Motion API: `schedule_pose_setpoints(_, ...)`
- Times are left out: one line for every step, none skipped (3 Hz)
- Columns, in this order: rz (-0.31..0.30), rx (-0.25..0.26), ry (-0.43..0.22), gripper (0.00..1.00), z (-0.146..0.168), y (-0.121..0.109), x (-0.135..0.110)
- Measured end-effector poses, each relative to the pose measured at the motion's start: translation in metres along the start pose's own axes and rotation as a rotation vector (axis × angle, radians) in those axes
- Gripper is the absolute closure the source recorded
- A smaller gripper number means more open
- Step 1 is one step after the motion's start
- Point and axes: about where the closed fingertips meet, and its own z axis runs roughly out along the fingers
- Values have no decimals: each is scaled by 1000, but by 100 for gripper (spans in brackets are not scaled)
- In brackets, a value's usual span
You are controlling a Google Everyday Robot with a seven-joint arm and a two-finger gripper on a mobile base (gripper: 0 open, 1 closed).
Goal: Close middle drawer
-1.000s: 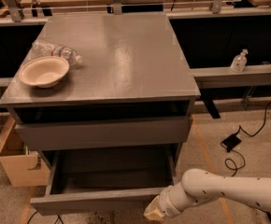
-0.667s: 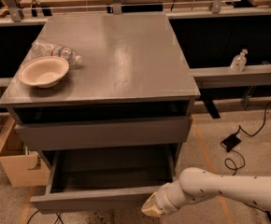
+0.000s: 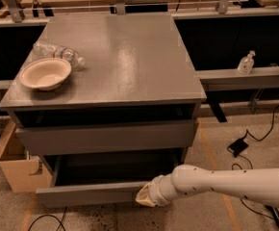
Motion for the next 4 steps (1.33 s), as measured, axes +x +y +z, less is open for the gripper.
schedule_pose_setpoints(-101,69,-4,100,9,-24,-29)
schedule_pose_setpoints(-177,124,-21,100,13,-47,-52)
schedule_pose_setpoints(-231,164,-42,100,17,-65,-68)
schedule_pose_setpoints(-284,202,-73,100,16,-75,-84)
